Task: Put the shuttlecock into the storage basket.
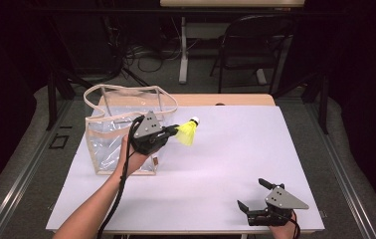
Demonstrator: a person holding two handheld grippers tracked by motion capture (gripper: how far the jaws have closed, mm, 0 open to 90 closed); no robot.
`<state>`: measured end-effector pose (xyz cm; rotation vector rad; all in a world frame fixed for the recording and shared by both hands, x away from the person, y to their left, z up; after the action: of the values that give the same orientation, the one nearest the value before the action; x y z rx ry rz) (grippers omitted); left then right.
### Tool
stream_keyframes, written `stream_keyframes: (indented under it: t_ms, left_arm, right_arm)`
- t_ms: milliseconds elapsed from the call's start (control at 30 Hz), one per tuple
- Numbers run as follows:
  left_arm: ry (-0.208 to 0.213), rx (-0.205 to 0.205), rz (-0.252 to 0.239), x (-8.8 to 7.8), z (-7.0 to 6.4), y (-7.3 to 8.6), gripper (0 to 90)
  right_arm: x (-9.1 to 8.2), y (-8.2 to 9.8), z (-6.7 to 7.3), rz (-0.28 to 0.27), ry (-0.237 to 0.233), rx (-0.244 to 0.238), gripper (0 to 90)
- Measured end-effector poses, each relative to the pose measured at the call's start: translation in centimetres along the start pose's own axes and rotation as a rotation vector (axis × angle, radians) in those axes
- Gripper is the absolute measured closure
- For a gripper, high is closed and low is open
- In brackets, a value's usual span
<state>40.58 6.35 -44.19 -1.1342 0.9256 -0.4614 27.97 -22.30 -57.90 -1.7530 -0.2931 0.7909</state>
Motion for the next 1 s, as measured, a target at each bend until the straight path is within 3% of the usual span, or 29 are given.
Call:
stream_keyframes:
  t_ms: [1000]
  left_arm:
    - [-0.086,-0.027,-0.053,-2.4,3.1,-1.9,89.8]
  right_arm:
    - [0.1,0.0,0.0,0.004,0.0,-0.008,0.6]
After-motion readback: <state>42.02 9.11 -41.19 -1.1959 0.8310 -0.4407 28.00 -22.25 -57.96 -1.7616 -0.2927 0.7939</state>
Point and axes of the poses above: each handheld gripper's, and its own axes: x roughly forward along the jaws, y roughly out of its underside, z roughly to its left, the point moved 7 cm from there along x, roughly forward along the jaws, and after that the axes turned 4 degrees about -x, right-handed, at the moved point
